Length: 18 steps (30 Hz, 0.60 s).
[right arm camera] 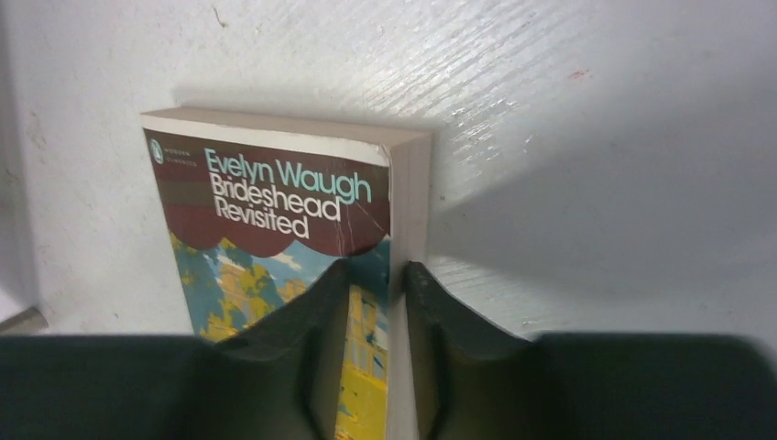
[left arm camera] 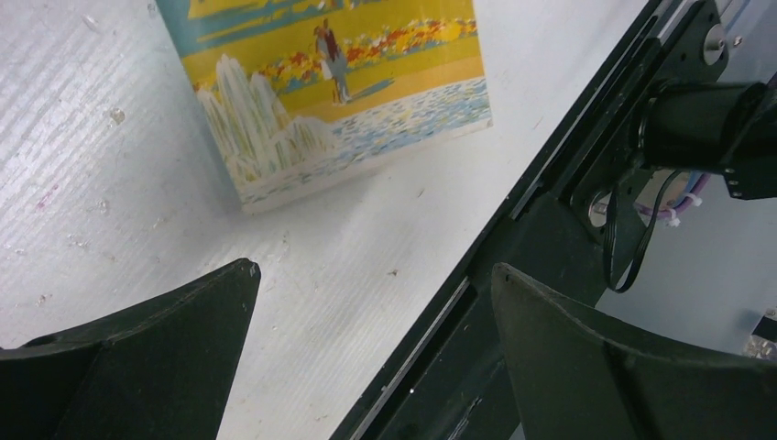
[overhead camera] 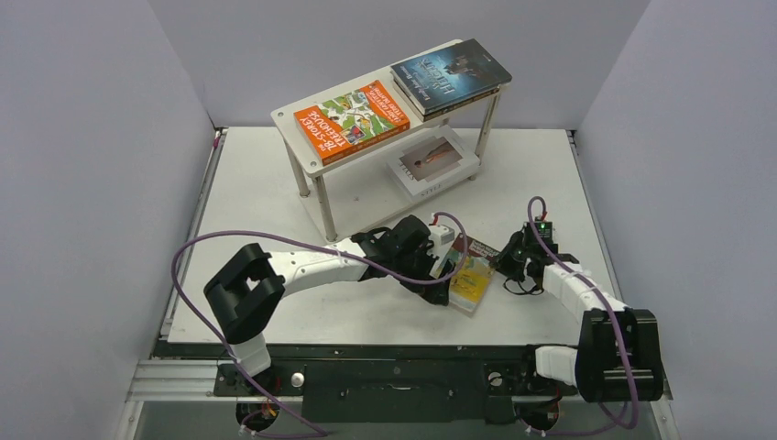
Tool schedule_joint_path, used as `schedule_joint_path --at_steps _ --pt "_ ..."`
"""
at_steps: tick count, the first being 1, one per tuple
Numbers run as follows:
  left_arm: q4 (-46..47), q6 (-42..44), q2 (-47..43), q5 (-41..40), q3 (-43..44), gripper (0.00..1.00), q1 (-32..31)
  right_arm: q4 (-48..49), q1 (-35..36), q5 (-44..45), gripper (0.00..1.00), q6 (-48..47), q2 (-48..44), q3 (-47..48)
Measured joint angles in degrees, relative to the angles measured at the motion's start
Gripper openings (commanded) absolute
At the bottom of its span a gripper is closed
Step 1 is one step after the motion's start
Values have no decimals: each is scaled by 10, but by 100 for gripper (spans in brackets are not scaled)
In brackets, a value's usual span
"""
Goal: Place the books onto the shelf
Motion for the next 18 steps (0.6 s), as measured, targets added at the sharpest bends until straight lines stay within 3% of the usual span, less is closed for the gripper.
schedule_joint_path --at_steps 2,4,7,11,14,18 --pt "9 -4 0 0 0 98 0 7 -1 -11 5 -14 18 3" --pt "12 -4 -2 -1 0 97 0 7 -1 -24 8 -32 29 16" --pt "14 -3 -9 -6 -7 97 0 4 15 -37 41 -61 50 49" --pt "13 -3 -11 -9 -11 98 4 -18 66 -24 71 -96 65 102" --pt "13 -4 -11 -13 -11 98 7 -24 74 1 73 -101 30 103" --pt "12 -8 2 -25 -5 98 8 -44 11 35 73 -84 -76 56"
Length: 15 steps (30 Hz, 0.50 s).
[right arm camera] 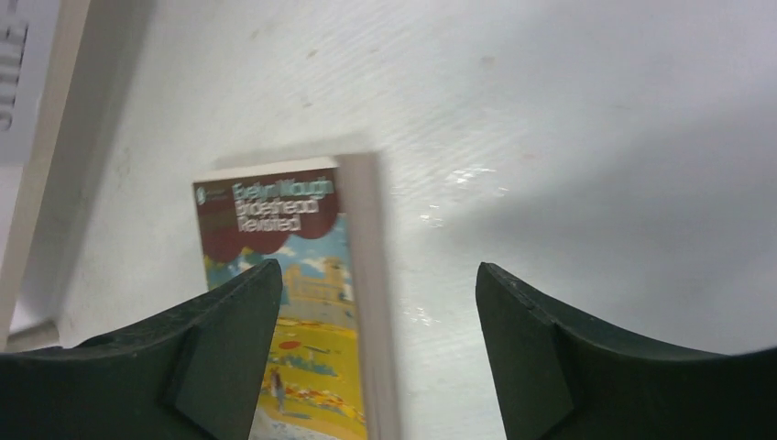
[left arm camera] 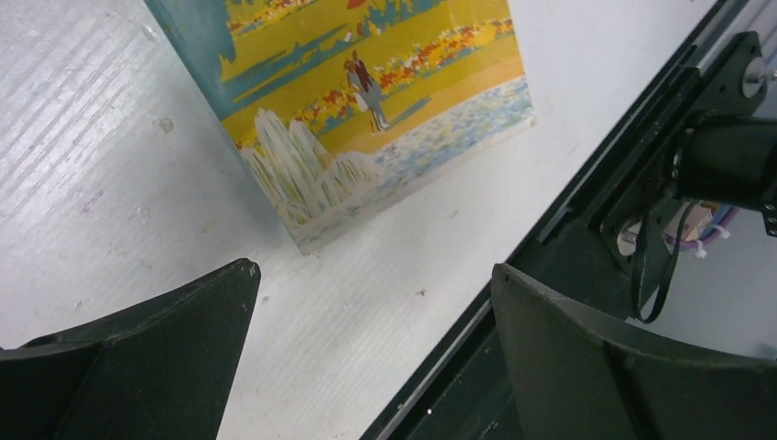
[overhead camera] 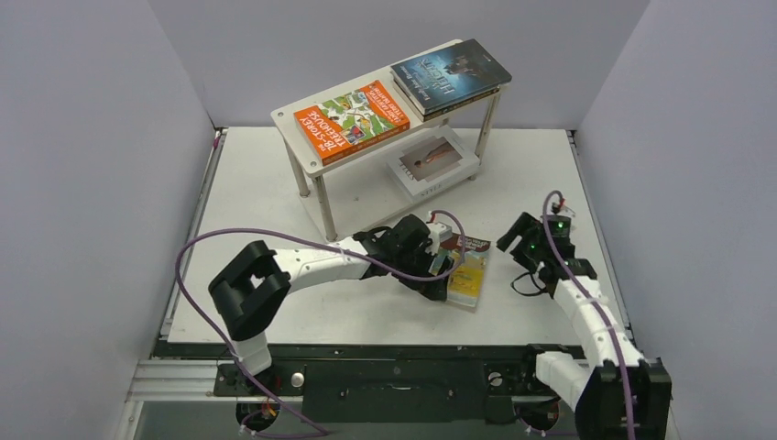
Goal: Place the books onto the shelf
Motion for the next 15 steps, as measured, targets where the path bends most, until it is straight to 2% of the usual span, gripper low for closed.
schedule_joint_path --at_steps 5,9,11,15 --pt "1 -14 72 3 38 99 0 -66 -68 36 71 32 -140 -50" --pt "7 -27 115 27 75 100 -6 -111 -90 34 67 46 -186 -62" --pt "14 -26 125 51 96 100 -17 -122 -111 25 61 50 -192 -65" --pt "53 -24 114 109 100 99 -50 -120 -165 -17 43 55 -175 -66"
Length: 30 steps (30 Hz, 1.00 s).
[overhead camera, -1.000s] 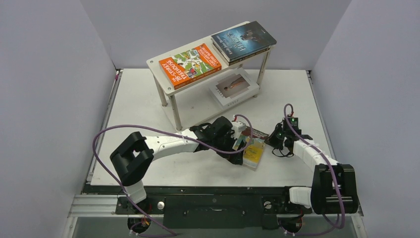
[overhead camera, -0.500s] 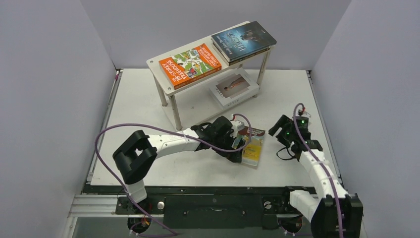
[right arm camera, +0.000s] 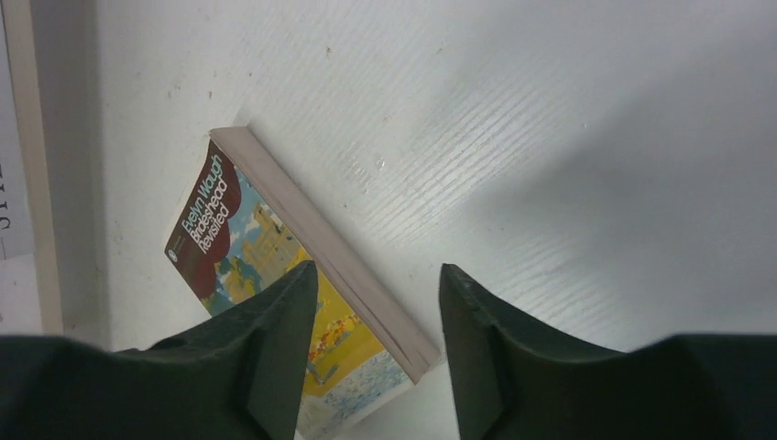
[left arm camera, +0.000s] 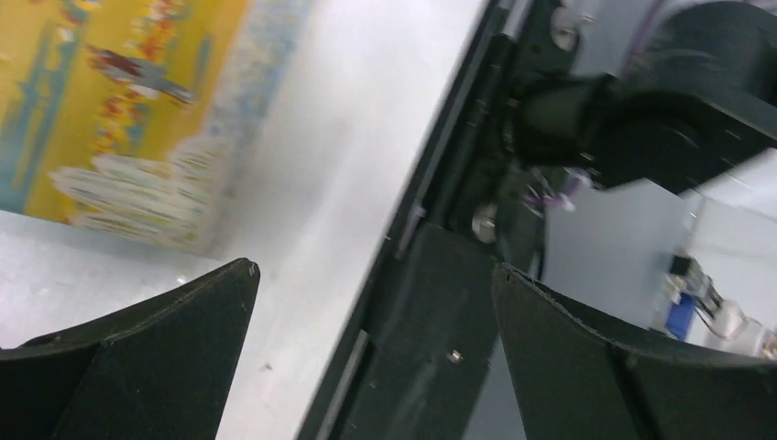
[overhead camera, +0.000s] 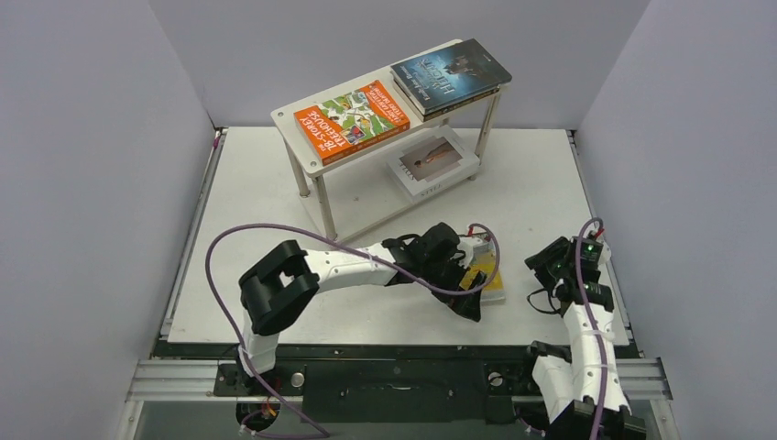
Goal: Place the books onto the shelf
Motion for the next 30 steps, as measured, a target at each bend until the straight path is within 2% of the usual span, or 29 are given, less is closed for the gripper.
schedule_joint_path --at_steps 3,5,10,14,18,23,27,30 --pt "18 -2 -48 35 -31 99 -2 30 -23 -32 26 7 50 -1" --pt "22 -4 -100 47 -63 99 21 69 -24 -53 21 17 103 -1" --pt "10 -5 -223 17 -111 99 90 143 9 -68 18 43 266 24" --pt "-5 -5 -290 -20 -141 99 89 194 65 -59 12 59 391 93" --pt "-34 -6 -344 -66 -173 97 83 245 122 -71 11 69 512 176" --pt "-73 0 -396 -126 -193 96 88 268 242 -118 12 32 590 260" --pt "-90 16 -404 -149 -193 97 97 256 316 -158 13 -9 590 283" --pt "-103 31 -395 -154 -193 97 99 258 304 -163 24 -17 541 242"
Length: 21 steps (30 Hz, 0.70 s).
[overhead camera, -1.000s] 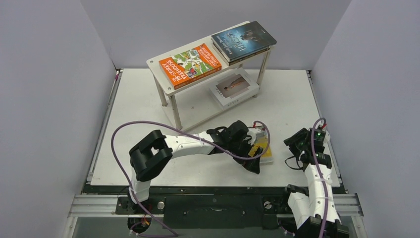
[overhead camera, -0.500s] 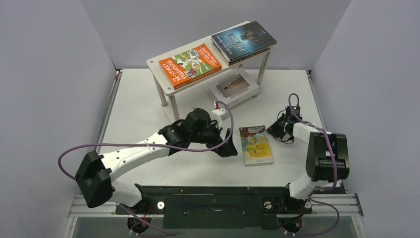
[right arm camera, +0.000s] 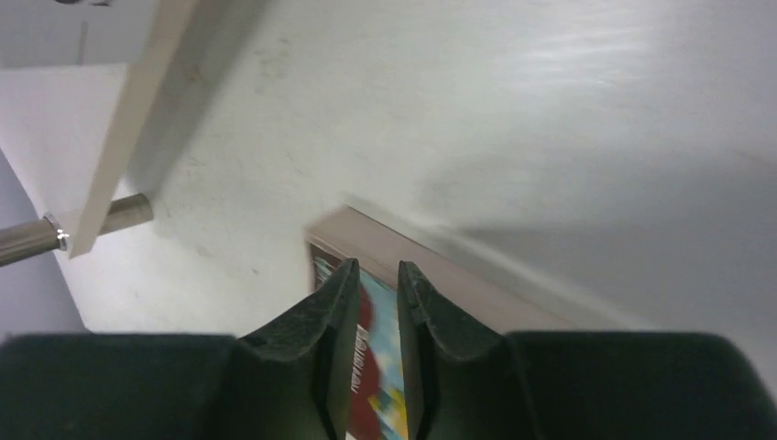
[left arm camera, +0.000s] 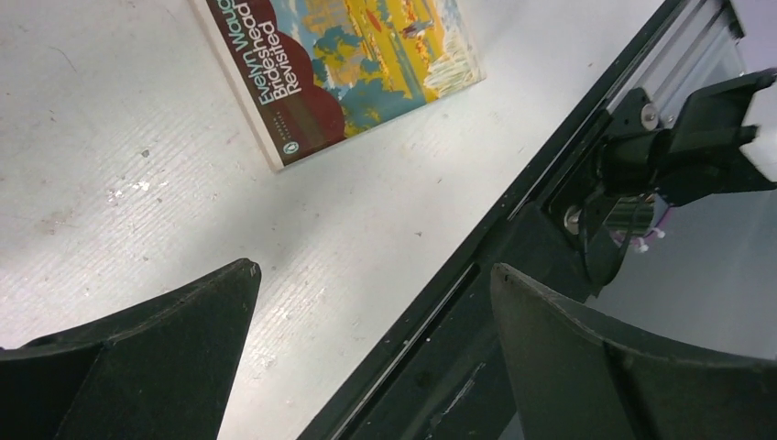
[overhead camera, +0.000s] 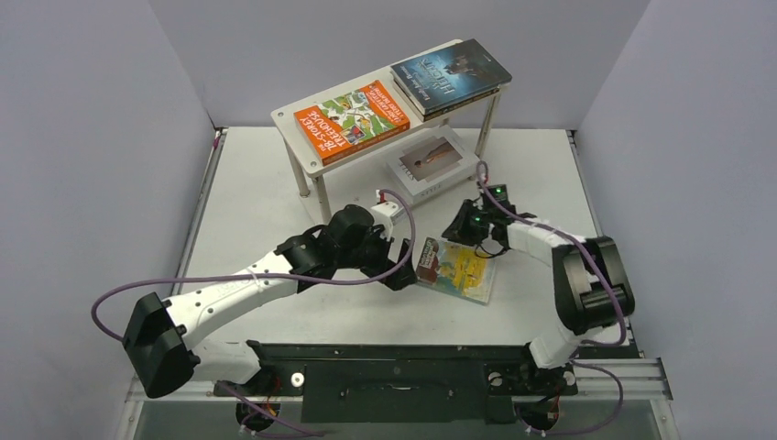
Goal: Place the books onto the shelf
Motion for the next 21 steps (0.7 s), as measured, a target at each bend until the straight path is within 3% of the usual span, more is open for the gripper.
schedule_joint_path --at_steps 3,5,9,14,21 --pt "0 13 20 0 0 97 -2 -7 -63 24 45 4 -104 -80" --pt "2 20 40 2 0 97 -5 -27 -114 65 52 5 -199 -129" --pt "9 34 94 3 15 98 -13 -77 -139 147 54 5 -358 -182" --pt "23 63 200 -2 91 99 -33 -141 -141 209 53 33 -485 -257" --pt "43 113 351 -17 239 100 -44 -210 -146 236 53 92 -588 -338"
